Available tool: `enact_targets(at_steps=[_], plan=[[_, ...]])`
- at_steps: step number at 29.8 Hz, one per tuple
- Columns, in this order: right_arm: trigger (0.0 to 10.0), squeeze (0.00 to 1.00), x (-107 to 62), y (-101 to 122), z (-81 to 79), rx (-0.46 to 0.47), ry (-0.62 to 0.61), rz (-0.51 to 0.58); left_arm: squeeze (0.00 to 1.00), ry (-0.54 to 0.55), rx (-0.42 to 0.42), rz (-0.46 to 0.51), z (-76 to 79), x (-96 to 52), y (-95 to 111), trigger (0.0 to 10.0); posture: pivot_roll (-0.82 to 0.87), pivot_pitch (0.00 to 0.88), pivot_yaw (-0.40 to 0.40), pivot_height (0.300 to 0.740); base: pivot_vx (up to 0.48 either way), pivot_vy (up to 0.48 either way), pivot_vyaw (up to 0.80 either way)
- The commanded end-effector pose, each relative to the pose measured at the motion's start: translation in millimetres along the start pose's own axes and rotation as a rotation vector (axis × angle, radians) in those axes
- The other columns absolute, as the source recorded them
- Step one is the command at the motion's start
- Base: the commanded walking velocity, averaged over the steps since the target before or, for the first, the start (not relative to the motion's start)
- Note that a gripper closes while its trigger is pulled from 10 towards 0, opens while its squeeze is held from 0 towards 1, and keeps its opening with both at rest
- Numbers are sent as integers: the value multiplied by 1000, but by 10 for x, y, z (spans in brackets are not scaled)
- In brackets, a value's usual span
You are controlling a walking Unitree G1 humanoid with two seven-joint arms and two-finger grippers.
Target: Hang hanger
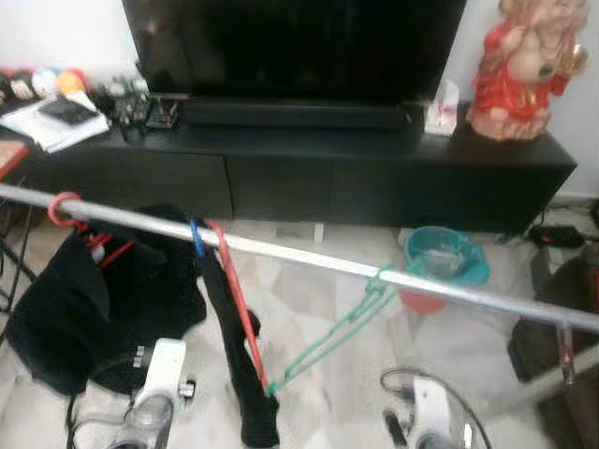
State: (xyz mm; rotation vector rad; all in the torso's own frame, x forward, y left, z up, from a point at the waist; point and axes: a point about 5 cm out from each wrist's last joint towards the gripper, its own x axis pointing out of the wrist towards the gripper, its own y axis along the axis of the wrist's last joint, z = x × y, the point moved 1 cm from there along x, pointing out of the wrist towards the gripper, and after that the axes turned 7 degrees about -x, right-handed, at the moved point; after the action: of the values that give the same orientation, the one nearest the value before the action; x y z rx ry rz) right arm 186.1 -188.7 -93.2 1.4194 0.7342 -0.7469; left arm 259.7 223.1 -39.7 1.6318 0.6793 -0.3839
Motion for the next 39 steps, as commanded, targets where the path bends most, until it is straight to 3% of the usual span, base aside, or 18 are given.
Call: enact_targets(at_steps=[1, 4, 9, 10, 13, 15, 19, 26, 30, 31, 39], plan=[[10000, 0, 1, -18, -38, 2, 10, -9, 0, 39, -7, 30, -87, 10, 59, 10000, 24, 0, -35, 740, 0, 0, 0], [10000, 0, 0, -20, -25, -2, 8, -10, 0, 82, -52, 249, -156, 44, 573, 10000, 27, 0, -39, 740, 0, 0, 0], [10000, 0, -1, -21, -17, -2, 5, -10, 0, 53, -28, 421, -104, -17, 891, 10000, 21, 0, -36, 740, 0, 0, 0], [10000, 0, -1, -22, -16, -2, 5, -10, 0, 31, -16, 486, -66, -66, 1011, 10000, 14, 0, -31, 740, 0, 0, 0], [10000, 0, -2, -24, -14, 2, 2, -9, 0, -26, -37, 551, 13, -174, 1187, 10000, 14, 0, -31, 740, 0, 0, 0], [10000, 0, -3, -27, -11, 3, 0, -10, 0, -88, -47, 545, 81, -229, 1229, 10000, 10, 0, -26, 740, 0, 0, 0], [10000, 0, -4, -32, -4, 0, 2, -13, 0, -215, 13, 508, 203, -398, 1229, 10000, 15, 0, -27, 740, 0, 0, 0], [10000, 0, -6, -37, 6, -7, 4, -14, 0, -75, 22, 407, -27, -559, 1216, 10000, 15, 0, -28, 740, 0, 0, 0], [10000, 0, -7, -37, 9, -13, 6, -15, 0, -91, 13, 372, -12, -674, 1264, 10000, 18, 0, -30, 740, 0, 0, 0], [10000, 0, -8, -40, 11, -13, 6, -16, 0, -114, 23, 382, 34, -763, 1376, 10000, 19, 0, -31, 740, 0, 0, 0], [10000, 0, -8, -41, 12, -10, 4, -16, 0, -132, 38, 383, 52, -1003, 1694, 10000, 17, 0, -27, 740, 0, 0, 0]])
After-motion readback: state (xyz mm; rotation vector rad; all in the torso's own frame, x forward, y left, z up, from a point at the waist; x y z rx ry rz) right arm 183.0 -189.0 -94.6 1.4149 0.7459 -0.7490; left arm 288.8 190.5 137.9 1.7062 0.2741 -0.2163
